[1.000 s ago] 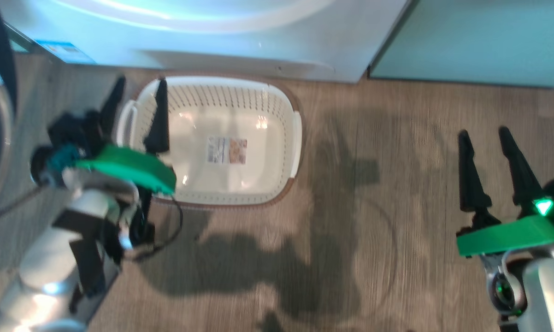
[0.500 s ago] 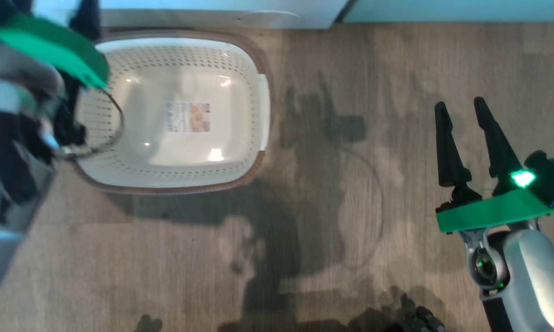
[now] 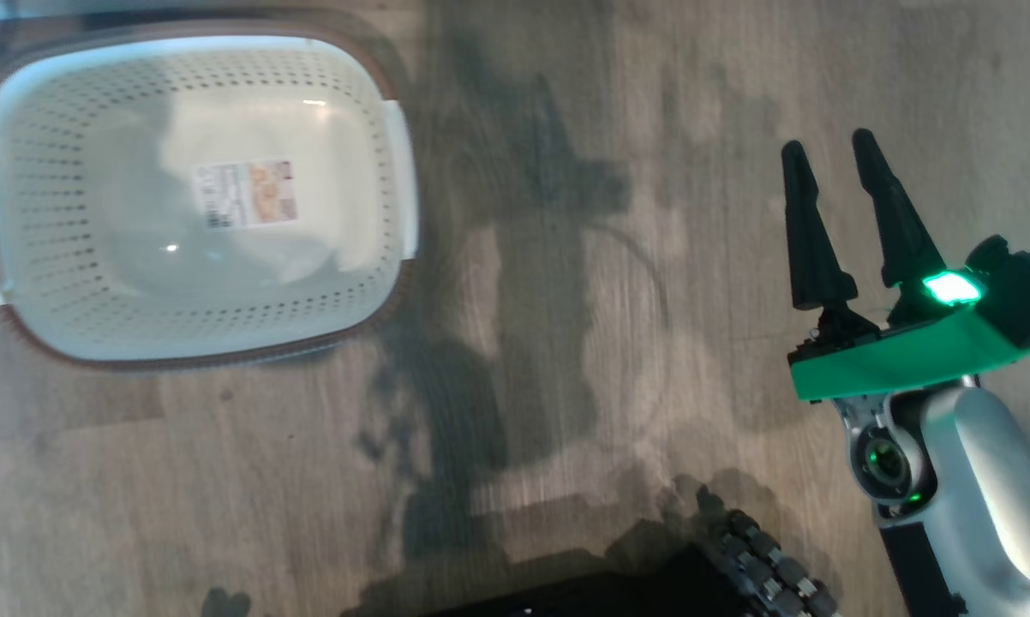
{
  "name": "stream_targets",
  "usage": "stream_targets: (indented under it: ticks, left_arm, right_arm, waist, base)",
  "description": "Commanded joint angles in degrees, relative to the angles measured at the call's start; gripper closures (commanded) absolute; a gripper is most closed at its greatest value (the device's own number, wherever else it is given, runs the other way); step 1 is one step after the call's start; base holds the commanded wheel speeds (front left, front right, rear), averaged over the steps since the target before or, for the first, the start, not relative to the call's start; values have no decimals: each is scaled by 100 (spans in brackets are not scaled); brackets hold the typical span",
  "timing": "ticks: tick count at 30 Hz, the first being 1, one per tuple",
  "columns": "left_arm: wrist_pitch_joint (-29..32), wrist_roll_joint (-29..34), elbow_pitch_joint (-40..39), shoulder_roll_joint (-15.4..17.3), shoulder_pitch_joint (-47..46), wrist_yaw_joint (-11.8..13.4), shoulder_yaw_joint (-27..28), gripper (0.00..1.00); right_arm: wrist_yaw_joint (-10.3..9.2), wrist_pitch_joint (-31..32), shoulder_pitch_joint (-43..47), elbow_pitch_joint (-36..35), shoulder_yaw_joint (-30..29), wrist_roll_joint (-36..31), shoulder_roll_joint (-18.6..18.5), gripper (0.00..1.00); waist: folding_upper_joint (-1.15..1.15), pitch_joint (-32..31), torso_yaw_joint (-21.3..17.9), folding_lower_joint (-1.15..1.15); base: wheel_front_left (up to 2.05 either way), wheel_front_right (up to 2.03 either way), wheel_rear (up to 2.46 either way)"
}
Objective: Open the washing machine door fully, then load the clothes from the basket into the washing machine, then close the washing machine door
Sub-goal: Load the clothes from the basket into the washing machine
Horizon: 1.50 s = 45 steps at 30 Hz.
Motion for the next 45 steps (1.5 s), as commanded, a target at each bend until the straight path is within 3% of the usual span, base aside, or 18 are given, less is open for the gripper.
stream_targets:
  ticks: [1, 9, 19, 20, 22, 29, 39, 45]
  left_arm:
    - [61, 37, -106, 367, -209, -20, 181, 0]
    - [632, 219, 648, 602, -1120, -173, 14, 0]
    - [1169, 234, 1287, 511, -1668, -161, -151, 0]
    - [1238, 207, 1319, 490, -1696, -168, -160, 38]
    - [1291, 208, 1362, 479, -1760, -168, -182, 99]
    - [1284, 200, 1382, 420, -2015, -238, -233, 100]
    - [490, 406, 1440, 494, -2533, -273, -149, 100]
    - [-390, 675, 1662, 507, -2944, -299, -148, 100]
  right_arm:
    - [-16, -54, 61, -184, 110, 48, 12, 0]
    - [-16, -54, -16, -239, 303, 328, 12, 0]
    - [-16, -54, -55, -257, 463, 505, 13, 0]
    - [-16, -54, -58, -252, 476, 514, 13, 0]
    - [-16, -54, -61, -255, 491, 521, 13, 0]
    - [-16, -54, -84, -265, 533, 530, 13, 0]
    - [-16, -54, -117, -319, 711, 644, 13, 0]
    - [-16, -54, -185, -351, 804, 735, 13, 0]
  waist:
    - [0, 101, -117, -1]
    - [0, 337, -494, -1]
    - [0, 477, -675, -1]
    - [0, 482, -672, -1]
    - [0, 488, -665, -1]
    - [0, 523, -625, -1]
    - [0, 739, -809, -1]
    - [0, 917, -984, -1]
  base:
    - [0, 0, 0]
    - [0, 0, 0]
    - [0, 0, 0]
    - [0, 0, 0]
    - [0, 0, 0]
    - [0, 0, 0]
    - [0, 0, 0]
    - [0, 0, 0]
